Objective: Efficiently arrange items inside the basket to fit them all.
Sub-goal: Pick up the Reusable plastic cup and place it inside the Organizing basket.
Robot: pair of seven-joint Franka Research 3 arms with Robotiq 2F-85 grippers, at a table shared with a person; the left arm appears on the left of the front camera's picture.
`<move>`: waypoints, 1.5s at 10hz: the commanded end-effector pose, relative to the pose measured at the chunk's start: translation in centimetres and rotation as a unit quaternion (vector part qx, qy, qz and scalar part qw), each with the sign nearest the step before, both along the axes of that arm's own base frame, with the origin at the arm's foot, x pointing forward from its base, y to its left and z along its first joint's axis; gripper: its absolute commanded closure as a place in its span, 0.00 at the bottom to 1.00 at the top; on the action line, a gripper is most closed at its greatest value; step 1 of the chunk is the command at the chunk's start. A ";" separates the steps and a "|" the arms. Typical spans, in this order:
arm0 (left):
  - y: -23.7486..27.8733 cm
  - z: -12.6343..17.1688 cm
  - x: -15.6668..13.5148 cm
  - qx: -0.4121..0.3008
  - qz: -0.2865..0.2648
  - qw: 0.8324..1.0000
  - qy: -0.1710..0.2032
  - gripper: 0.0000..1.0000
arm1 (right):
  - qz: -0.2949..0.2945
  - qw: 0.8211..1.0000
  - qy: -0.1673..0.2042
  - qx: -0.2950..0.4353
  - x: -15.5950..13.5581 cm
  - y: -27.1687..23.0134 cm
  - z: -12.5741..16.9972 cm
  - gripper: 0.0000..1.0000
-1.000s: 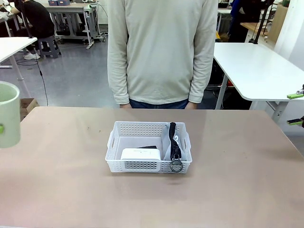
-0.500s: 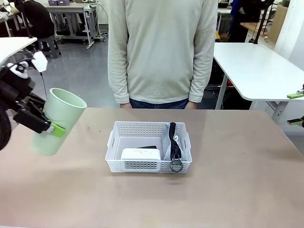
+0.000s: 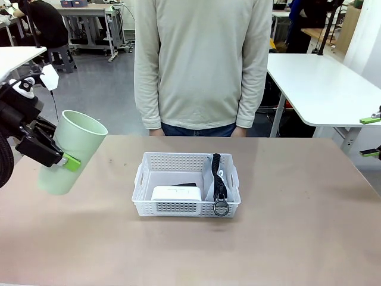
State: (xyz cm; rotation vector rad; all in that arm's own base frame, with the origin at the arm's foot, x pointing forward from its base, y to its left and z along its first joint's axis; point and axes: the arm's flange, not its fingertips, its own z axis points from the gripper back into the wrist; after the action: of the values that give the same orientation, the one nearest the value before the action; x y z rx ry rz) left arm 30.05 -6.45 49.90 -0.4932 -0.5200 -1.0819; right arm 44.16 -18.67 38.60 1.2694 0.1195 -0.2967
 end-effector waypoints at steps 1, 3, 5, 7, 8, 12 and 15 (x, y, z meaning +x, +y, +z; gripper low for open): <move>0.4 0.5 -0.5 -0.002 -0.011 1.000 -0.003 1.00 | -0.002 1.000 0.000 0.000 -0.3 0.2 0.3 0.00; 0.4 0.5 -0.5 -0.002 -0.011 1.000 -0.003 1.00 | -0.002 1.000 0.000 0.000 -0.3 0.2 0.3 0.00; 0.1 0.3 1.8 0.024 -0.014 0.999 0.019 0.14 | -0.002 1.000 0.000 0.000 -0.3 0.2 0.3 0.00; -3.6 2.9 5.5 0.072 -0.127 0.989 -0.006 0.14 | -0.002 1.000 0.000 0.000 -0.3 0.2 0.3 0.00; -5.6 3.7 7.1 0.095 -0.184 0.978 -0.007 0.14 | -0.002 1.000 0.000 0.000 -0.3 0.2 0.3 0.00; -15.7 0.6 10.5 0.159 -0.270 0.950 -0.013 0.14 | -0.002 1.000 0.000 0.000 -0.3 0.2 0.3 0.00; -22.3 -2.6 10.3 0.229 -0.238 0.942 -0.063 0.14 | -0.002 1.000 0.000 0.000 -0.3 0.2 0.3 0.00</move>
State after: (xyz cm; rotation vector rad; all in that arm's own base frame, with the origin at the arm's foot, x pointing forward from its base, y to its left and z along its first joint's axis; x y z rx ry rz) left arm 40.31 -27.82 47.49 -0.2581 -0.2520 -1.6860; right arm 44.15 -18.65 38.61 1.2696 0.1196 -0.2963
